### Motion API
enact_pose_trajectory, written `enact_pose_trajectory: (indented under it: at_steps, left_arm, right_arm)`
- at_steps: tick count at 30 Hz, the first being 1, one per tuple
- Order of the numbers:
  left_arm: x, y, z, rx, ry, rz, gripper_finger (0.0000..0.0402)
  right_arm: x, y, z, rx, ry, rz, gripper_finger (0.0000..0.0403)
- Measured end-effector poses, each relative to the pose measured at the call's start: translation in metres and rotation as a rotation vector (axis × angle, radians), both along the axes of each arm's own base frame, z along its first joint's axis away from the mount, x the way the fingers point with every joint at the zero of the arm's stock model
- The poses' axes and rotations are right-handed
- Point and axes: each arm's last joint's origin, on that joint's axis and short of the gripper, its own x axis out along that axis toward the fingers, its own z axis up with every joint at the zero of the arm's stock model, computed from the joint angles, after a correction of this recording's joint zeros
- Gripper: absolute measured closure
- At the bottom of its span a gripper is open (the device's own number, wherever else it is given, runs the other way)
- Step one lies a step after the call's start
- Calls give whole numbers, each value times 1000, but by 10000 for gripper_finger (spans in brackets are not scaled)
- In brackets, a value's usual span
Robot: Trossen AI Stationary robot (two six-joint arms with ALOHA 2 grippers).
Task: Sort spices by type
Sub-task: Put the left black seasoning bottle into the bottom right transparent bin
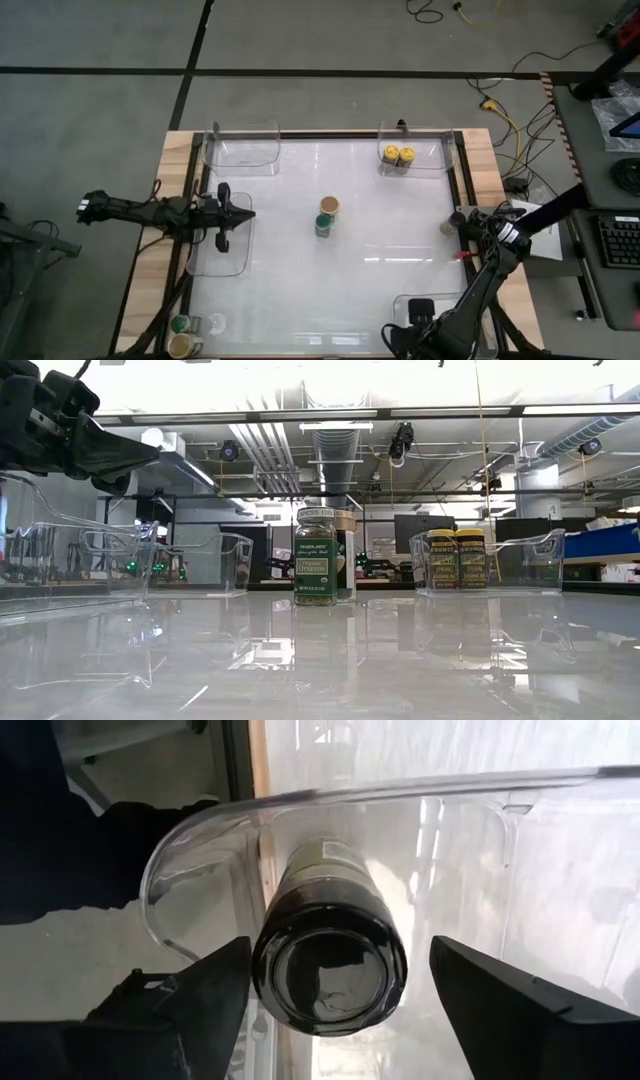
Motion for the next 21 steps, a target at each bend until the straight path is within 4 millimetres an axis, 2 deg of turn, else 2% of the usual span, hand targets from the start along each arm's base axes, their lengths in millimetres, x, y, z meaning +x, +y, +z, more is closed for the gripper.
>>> enact_pose_trajectory:
  at_steps: [11, 17, 21]
  left_arm:
    - [0, 0, 0, 0, 0, 0, 400]
    - [0, 0, 0, 0, 0, 0, 400]
    - [0, 0, 0, 0, 0, 0, 400]
  right_arm:
    - [1, 1, 3, 14, -34, 11, 114]
    - [3, 0, 27, 42, -127, 12, 115]
    - [-4, -12, 42, -19, -153, -15, 108]
